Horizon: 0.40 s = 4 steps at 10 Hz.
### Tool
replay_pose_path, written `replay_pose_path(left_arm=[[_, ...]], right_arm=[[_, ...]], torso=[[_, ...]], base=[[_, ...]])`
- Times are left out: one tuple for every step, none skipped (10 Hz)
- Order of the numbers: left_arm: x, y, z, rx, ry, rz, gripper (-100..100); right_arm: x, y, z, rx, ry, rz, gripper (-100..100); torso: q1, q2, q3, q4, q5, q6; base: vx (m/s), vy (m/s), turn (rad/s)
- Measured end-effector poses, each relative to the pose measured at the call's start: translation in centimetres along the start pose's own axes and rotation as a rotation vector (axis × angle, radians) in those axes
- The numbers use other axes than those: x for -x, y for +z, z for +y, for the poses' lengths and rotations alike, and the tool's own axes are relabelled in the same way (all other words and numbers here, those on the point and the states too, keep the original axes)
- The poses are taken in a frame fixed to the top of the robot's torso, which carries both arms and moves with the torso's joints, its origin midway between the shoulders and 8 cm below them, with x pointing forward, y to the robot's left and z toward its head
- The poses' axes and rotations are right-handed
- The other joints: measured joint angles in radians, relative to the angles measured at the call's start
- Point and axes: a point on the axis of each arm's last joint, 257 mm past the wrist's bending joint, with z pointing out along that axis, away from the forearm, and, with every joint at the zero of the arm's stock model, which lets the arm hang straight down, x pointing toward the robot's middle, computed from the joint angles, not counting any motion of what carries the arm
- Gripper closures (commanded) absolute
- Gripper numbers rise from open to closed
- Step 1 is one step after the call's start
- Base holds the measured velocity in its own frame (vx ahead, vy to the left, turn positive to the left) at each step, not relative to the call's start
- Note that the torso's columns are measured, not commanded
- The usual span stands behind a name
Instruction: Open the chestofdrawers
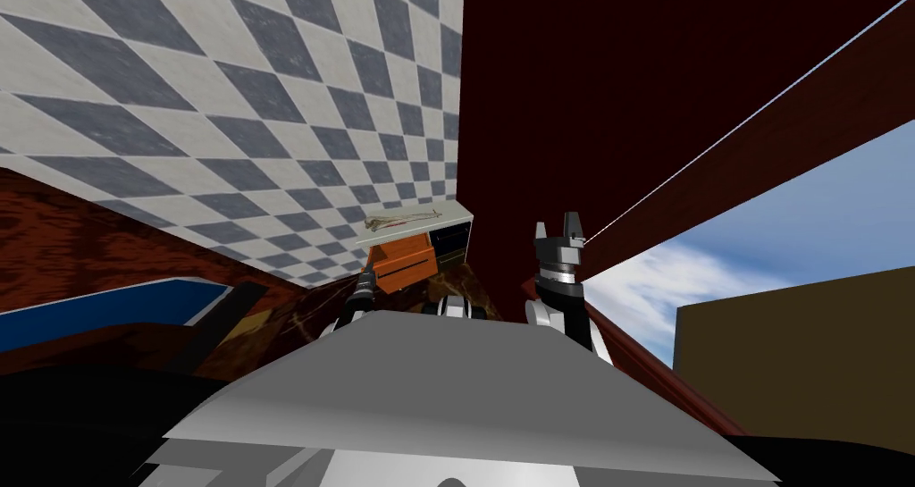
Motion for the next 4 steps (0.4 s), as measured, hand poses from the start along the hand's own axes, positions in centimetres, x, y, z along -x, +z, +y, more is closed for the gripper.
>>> replay_pose_path(left_arm=[[0.00, 0.00, 0.00, 0.000, 0.000, 0.000, 0], [0.00, 0.00, 0.00, 0.000, 0.000, 0.000, 0], [0.00, 0.00, 0.00, 0.000, 0.000, 0.000, 0], [0.00, 0.00, 0.00, 0.000, 0.000, 0.000, 0]], right_arm=[[0.00, 0.00, 0.00, 0.000, 0.000, 0.000, 0], [0.00, 0.00, 0.00, 0.000, 0.000, 0.000, 0], [0.00, 0.00, 0.00, 0.000, 0.000, 0.000, 0], [0.00, 0.00, 0.00, 0.000, 0.000, 0.000, 0]], torso=[[0.000, 0.000, 0.000, 0.000, 0.000, 0.000], [-0.001, 0.001, 0.001, 0.000, 0.000, 0.000], [-0.001, 0.001, 0.001, 0.000, 0.000, 0.000], [-0.001, 0.001, 0.001, 0.000, 0.000, 0.000]], base=[[0.000, 0.000, 0.000], [0.000, 0.000, 0.000], [0.000, 0.000, 0.000], [0.000, 0.000, 0.000]])
